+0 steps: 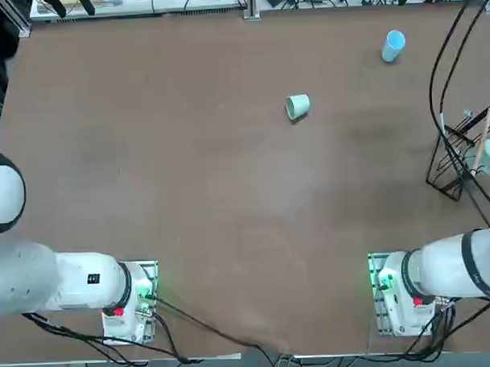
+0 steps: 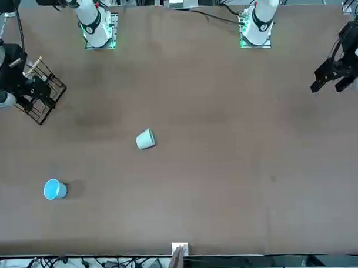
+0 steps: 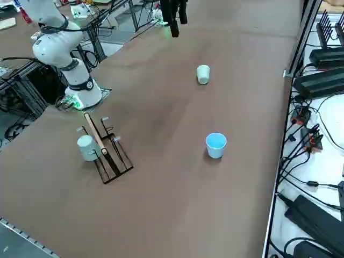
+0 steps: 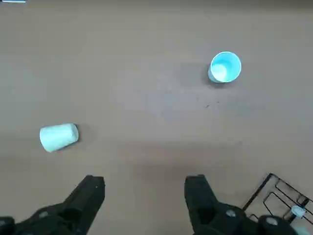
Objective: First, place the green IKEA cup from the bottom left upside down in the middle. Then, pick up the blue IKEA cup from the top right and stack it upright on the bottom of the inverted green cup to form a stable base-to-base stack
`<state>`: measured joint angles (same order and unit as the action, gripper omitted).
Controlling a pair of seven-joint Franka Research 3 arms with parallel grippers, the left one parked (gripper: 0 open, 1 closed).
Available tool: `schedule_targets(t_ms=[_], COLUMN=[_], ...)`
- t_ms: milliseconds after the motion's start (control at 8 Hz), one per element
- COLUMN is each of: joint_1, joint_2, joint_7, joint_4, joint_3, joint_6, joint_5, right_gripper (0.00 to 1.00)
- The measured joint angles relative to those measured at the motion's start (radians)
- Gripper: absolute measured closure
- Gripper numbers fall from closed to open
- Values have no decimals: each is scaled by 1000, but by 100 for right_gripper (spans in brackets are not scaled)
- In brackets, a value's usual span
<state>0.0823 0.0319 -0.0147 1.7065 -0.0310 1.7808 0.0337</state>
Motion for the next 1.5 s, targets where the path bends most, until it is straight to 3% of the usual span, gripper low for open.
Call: schedule_targets(t_ms=[500, 1000, 1250, 1500], joint_1=[7, 100, 145, 199], joint_2=[-6, -75, -134, -206], joint_7=[-1, -1, 70, 253], joint_4=[5, 8, 9, 8], joint_3=[3, 28, 66, 76], joint_6=[-14, 44, 103, 189], joint_5=[20, 29, 30, 30], right_gripper=[0, 0, 0, 0])
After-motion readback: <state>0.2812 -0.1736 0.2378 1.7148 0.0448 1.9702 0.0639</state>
